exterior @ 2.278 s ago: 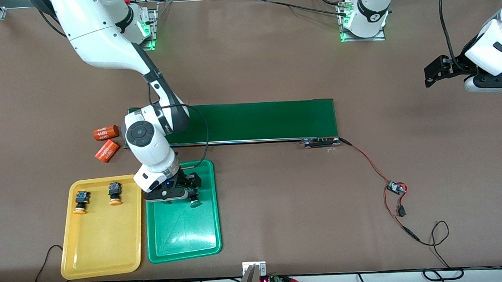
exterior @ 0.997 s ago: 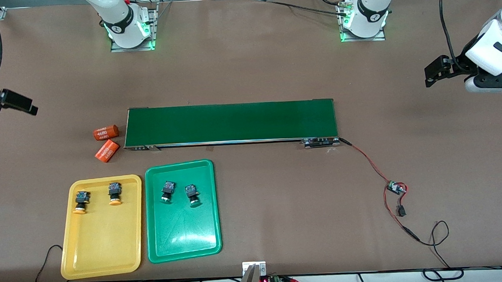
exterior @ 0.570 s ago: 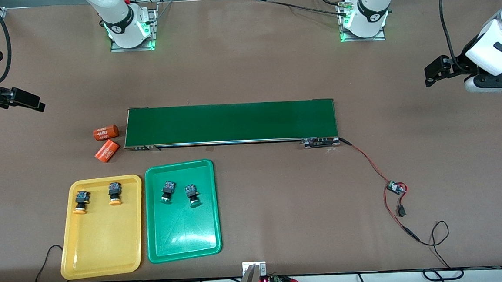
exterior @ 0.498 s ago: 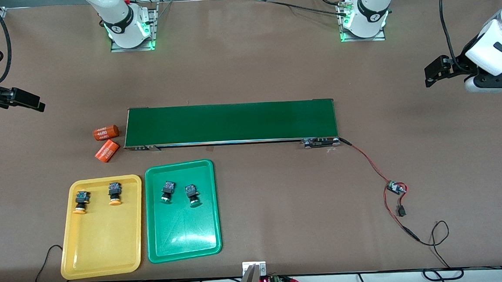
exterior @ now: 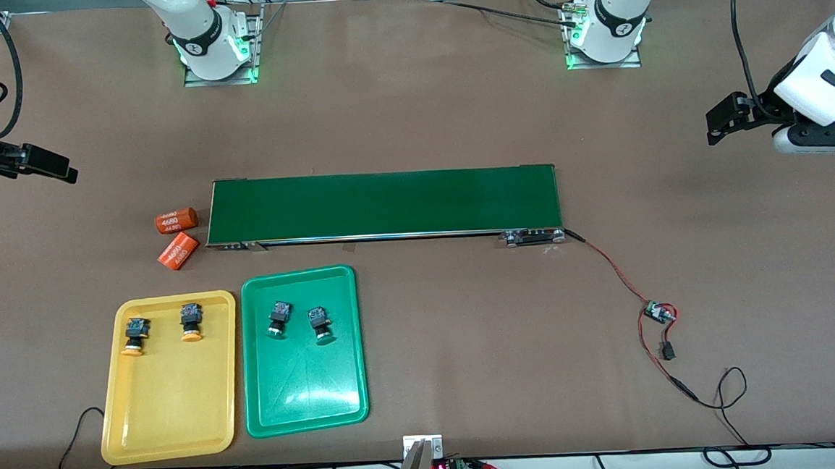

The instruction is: Sort buttons by color to trays

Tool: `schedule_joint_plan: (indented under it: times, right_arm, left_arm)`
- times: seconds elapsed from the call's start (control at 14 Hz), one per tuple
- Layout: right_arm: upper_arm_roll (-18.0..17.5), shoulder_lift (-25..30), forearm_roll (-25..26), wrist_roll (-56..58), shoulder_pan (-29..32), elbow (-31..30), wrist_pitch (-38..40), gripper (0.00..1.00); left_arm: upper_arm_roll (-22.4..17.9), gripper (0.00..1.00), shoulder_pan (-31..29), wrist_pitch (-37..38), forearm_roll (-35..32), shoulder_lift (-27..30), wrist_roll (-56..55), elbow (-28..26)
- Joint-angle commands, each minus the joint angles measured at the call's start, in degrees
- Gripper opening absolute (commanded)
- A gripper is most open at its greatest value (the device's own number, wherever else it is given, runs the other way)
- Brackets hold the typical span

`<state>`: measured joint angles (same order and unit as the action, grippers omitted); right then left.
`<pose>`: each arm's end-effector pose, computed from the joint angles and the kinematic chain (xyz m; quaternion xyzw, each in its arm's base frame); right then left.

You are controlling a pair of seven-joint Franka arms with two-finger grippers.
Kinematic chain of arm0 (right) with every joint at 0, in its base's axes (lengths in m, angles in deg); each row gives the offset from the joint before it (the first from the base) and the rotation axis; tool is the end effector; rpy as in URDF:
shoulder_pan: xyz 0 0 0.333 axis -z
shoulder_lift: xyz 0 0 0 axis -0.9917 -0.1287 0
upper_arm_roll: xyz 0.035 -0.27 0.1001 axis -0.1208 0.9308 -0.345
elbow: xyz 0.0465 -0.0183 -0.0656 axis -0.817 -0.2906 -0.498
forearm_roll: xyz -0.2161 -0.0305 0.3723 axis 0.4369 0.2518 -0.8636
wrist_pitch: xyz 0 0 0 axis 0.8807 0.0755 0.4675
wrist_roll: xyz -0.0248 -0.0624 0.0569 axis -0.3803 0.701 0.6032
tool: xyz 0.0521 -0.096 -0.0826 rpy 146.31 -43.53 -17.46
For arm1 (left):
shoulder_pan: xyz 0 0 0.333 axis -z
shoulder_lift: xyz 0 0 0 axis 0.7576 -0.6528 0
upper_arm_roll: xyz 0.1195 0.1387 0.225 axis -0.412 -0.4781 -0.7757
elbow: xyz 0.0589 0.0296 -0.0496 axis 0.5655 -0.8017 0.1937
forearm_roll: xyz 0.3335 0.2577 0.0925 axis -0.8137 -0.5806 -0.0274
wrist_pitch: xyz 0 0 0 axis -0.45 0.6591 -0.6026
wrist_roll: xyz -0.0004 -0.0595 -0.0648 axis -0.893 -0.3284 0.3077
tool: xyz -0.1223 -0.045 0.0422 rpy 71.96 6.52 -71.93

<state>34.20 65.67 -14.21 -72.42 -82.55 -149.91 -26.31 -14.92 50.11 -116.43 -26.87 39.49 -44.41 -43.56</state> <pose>0.6003 -0.0195 0.5320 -0.9953 0.0735 0.0622 0.0070 0.5907 -0.0371 0.5374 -0.9994 0.0288 0.0177 0.0094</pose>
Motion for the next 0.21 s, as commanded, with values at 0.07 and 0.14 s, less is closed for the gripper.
schedule_joint_plan:
  times: [0.07,0.14]
  right_arm:
    - [-0.5,0.6,-0.2,-0.4,0.2,-0.4,0.8,1.00]
    - [-0.5,0.6,-0.2,-0.3,0.2,-0.5,0.8,1.00]
  left_arm:
    - [0.1,1.00,-0.2,1.0,0.3,0.2,0.4,0.5]
    - [0.1,1.00,-0.2,1.0,0.3,0.1,0.5,0.5]
